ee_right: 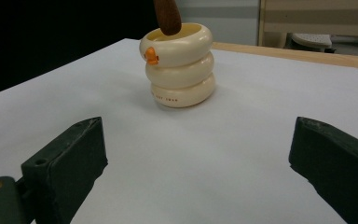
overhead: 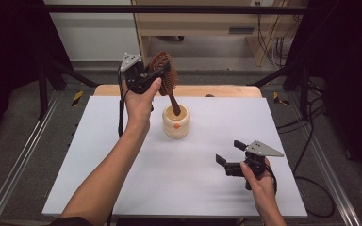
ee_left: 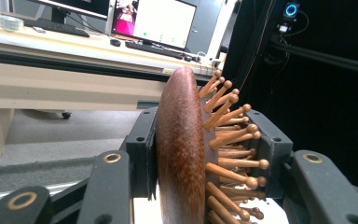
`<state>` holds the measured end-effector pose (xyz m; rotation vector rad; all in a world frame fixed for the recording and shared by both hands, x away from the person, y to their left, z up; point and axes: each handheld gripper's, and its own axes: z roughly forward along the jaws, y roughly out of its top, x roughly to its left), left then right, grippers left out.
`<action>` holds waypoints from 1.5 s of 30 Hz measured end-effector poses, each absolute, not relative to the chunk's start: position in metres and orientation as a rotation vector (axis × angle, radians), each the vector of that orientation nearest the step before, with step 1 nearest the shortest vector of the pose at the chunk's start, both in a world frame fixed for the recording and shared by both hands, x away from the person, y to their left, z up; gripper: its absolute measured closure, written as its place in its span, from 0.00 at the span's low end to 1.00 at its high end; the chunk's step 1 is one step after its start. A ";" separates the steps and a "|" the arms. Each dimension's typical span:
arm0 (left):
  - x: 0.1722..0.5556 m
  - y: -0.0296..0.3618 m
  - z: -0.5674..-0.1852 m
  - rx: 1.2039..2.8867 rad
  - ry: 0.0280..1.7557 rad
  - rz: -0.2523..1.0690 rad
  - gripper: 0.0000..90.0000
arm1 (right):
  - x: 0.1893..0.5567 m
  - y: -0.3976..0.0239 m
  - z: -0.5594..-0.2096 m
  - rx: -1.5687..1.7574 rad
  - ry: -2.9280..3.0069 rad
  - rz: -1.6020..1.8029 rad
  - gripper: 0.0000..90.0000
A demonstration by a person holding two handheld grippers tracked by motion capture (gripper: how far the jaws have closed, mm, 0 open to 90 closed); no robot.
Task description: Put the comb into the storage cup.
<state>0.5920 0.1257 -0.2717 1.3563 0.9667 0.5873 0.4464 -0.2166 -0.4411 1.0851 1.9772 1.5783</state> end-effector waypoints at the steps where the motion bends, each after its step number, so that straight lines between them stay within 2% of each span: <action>1: 0.592 0.125 -0.272 1.360 0.965 0.593 0.57 | 0.446 -0.217 -0.441 1.085 1.977 1.579 0.05; 45: 0.602 0.120 -0.300 1.396 0.996 0.577 0.57 | 0.447 -0.218 -0.441 1.086 1.984 1.582 0.04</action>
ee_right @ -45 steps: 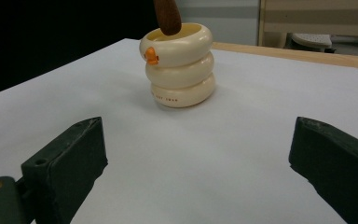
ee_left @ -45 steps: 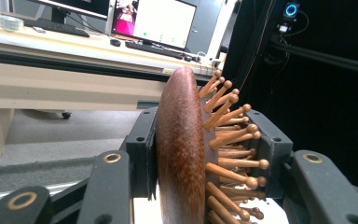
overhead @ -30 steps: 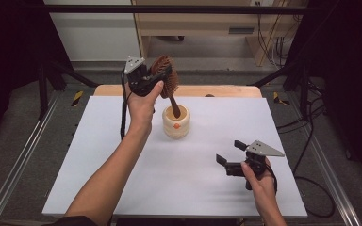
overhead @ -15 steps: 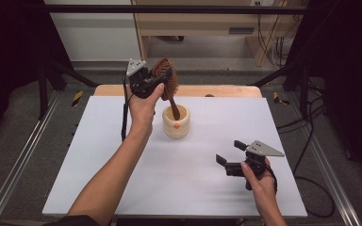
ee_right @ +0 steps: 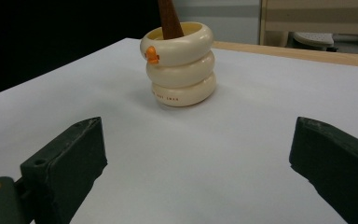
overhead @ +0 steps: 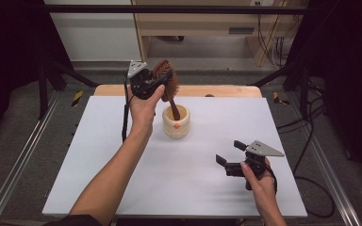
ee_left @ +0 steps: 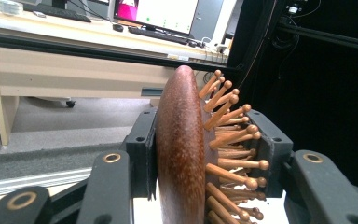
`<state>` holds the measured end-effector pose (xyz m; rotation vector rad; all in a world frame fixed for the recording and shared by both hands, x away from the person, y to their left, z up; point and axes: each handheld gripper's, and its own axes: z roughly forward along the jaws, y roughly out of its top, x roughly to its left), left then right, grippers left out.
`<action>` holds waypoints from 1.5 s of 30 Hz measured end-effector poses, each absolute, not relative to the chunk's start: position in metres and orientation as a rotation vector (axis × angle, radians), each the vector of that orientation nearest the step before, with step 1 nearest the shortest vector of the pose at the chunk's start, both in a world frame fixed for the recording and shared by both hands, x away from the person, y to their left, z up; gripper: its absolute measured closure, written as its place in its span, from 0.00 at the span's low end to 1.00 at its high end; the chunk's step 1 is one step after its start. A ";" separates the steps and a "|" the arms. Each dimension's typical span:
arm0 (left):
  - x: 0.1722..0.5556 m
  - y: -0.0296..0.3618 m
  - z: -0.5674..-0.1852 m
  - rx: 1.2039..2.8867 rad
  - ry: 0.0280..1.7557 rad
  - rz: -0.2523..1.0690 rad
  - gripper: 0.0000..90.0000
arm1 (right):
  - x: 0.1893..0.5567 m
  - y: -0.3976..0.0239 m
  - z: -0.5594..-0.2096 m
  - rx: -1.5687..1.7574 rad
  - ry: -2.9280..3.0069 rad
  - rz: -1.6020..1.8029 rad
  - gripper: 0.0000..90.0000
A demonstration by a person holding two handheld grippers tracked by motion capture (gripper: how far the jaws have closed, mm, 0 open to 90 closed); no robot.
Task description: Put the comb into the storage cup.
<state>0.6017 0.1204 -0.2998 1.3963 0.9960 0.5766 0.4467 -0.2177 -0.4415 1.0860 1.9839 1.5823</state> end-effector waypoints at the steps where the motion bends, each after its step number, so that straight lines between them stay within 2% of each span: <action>1: 0.602 0.121 -0.301 1.396 0.997 0.573 0.57 | 0.447 -0.218 -0.442 1.087 1.984 1.583 0.04; 45: 0.604 0.115 -0.320 1.418 1.013 0.551 0.57 | 0.447 -0.216 -0.442 1.083 1.994 1.582 0.04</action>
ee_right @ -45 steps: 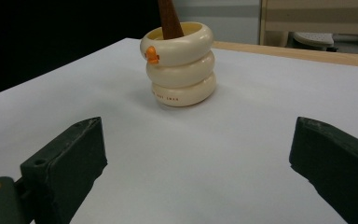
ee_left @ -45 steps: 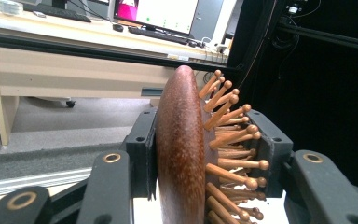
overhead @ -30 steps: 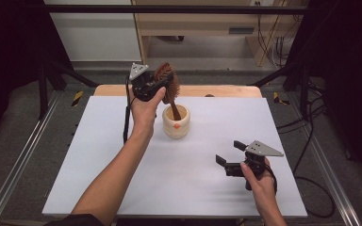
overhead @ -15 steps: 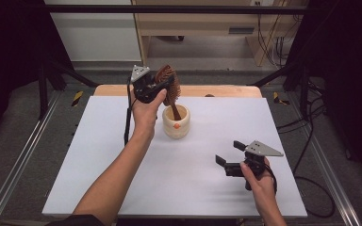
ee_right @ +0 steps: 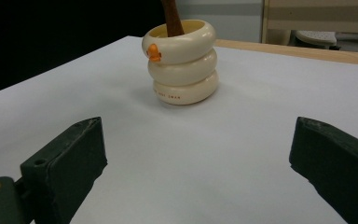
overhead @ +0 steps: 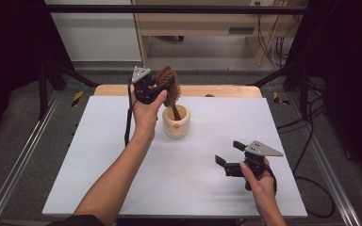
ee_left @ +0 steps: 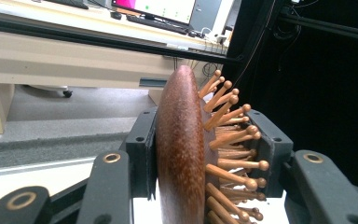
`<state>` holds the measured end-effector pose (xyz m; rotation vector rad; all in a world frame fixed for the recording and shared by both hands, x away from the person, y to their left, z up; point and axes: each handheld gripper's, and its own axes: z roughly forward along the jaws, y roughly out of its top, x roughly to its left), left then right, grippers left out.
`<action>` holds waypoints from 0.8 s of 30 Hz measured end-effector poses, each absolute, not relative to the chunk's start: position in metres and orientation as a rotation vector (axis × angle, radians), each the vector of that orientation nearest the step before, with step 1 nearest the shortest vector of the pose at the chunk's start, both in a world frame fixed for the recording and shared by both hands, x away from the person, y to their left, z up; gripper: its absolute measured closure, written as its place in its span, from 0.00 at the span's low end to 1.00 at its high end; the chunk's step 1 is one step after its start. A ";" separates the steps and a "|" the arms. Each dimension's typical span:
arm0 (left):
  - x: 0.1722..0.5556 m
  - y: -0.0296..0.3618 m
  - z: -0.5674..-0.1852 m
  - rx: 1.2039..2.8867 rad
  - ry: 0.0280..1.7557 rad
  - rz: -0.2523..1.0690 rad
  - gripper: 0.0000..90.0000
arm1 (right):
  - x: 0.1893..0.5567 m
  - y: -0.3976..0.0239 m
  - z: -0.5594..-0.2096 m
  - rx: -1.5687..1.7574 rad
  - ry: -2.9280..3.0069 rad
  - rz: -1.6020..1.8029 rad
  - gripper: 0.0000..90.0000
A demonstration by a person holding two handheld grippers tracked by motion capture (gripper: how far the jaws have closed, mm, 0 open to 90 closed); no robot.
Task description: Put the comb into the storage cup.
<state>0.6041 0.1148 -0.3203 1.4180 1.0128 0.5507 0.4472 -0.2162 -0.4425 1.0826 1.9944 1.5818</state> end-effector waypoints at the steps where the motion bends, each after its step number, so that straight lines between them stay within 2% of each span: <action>1: 0.604 0.115 -0.321 1.423 1.012 0.552 0.57 | 0.447 -0.216 -0.442 1.082 1.993 1.580 0.04; 24: 0.604 0.112 -0.324 1.431 1.012 0.548 0.56 | 0.448 -0.217 -0.443 1.080 1.993 1.578 0.04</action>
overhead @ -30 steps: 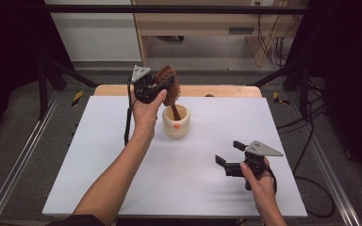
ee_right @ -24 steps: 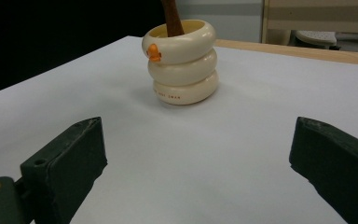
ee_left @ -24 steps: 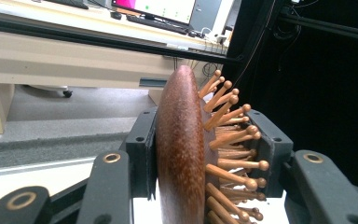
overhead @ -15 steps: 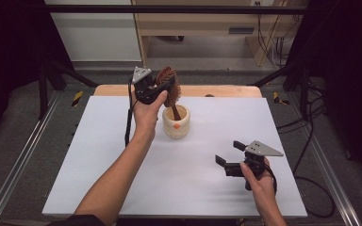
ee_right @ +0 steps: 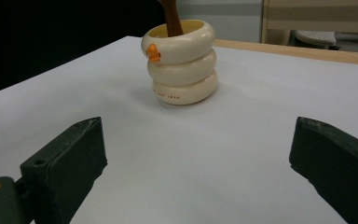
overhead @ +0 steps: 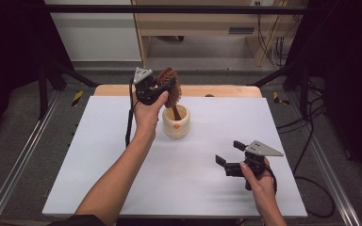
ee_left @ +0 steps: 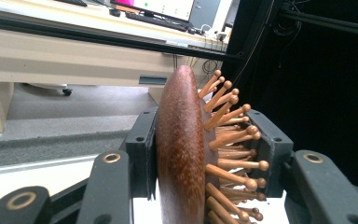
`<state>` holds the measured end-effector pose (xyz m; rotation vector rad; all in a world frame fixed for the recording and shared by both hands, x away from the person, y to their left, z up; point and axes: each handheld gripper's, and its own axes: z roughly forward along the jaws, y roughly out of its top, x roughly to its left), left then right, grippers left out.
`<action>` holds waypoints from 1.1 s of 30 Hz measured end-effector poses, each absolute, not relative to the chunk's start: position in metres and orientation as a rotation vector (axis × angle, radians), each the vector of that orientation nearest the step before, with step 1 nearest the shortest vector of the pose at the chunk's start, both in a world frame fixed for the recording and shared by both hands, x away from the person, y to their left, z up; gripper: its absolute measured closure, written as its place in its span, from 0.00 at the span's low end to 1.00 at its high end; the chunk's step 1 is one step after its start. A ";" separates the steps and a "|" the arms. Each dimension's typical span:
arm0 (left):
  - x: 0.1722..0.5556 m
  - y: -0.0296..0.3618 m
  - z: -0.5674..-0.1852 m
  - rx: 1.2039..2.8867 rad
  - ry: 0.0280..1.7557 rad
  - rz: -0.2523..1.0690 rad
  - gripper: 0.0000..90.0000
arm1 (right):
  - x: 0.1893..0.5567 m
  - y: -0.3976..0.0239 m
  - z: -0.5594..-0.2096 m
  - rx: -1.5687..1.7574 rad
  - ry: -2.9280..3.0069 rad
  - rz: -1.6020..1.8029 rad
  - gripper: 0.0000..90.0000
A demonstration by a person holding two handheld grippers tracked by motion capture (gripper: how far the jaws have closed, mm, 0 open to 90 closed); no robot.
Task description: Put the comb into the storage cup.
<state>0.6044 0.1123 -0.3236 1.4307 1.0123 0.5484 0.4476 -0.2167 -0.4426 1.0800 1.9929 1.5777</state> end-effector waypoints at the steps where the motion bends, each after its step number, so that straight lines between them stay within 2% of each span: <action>1: 0.604 0.112 -0.324 1.430 1.013 0.548 0.56 | 0.448 -0.217 -0.443 1.080 1.993 1.578 0.04; 33: 0.604 0.109 -0.331 1.411 1.025 0.520 0.56 | 0.448 -0.216 -0.443 1.081 2.002 1.578 0.04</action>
